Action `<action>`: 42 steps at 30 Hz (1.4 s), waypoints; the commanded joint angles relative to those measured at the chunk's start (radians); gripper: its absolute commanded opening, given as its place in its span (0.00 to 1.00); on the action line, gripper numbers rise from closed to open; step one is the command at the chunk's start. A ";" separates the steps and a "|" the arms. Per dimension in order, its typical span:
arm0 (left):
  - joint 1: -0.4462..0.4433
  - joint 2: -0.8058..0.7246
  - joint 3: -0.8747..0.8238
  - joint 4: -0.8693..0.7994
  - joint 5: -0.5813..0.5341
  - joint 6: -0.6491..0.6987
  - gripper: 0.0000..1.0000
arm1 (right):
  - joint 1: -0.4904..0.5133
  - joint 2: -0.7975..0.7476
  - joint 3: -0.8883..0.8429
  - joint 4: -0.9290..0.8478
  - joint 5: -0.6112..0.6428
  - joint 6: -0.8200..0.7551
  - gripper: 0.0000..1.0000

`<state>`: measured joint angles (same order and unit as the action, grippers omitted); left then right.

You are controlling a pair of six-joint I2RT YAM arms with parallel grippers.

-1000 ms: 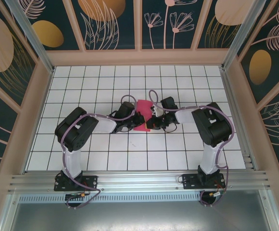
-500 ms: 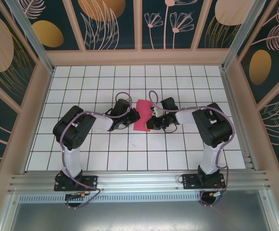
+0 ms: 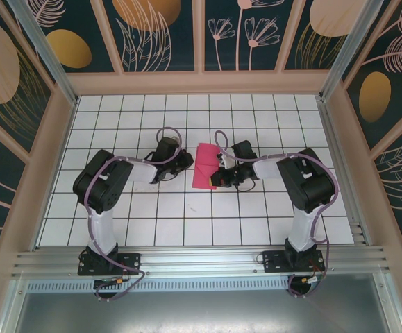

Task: Fold a paper plane with a square sheet of paper (pick it up from the middle)
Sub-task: Fold the triangle a second time at the center of the table.

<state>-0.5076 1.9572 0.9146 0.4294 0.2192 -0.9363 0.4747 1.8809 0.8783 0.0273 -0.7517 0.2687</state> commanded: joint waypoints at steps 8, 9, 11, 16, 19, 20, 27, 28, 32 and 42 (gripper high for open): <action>-0.019 -0.094 -0.018 0.058 0.172 -0.001 0.12 | -0.011 0.036 -0.011 -0.090 0.082 -0.005 0.00; -0.031 -0.082 -0.008 0.061 0.202 -0.003 0.12 | -0.011 0.034 -0.009 -0.086 0.075 -0.003 0.00; -0.052 -0.058 0.007 0.066 0.231 -0.007 0.11 | -0.011 0.034 -0.004 -0.080 0.065 0.000 0.00; -0.087 -0.008 0.013 0.082 0.235 -0.046 0.10 | -0.010 0.034 0.013 -0.082 0.052 0.004 0.00; -0.098 0.034 0.026 0.097 0.263 -0.054 0.10 | -0.009 0.036 0.024 -0.086 0.054 0.006 0.00; -0.101 0.047 0.030 0.097 0.264 -0.057 0.10 | -0.010 0.037 0.028 -0.089 0.054 0.006 0.00; -0.101 0.093 0.022 0.038 0.180 -0.052 0.10 | -0.008 0.040 0.028 -0.121 0.072 0.007 0.00; -0.101 0.095 0.015 0.034 0.167 -0.053 0.09 | -0.008 0.040 0.025 -0.131 0.079 0.008 0.01; -0.100 0.105 -0.008 0.023 0.136 -0.051 0.08 | -0.008 0.037 0.000 -0.160 0.059 -0.004 0.04; -0.101 0.116 -0.020 -0.027 0.092 -0.031 0.05 | -0.013 -0.012 -0.064 -0.183 0.034 -0.013 0.05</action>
<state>-0.6102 2.0155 0.9295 0.4980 0.4065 -0.9825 0.4694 1.8690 0.8761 -0.0124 -0.7521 0.2684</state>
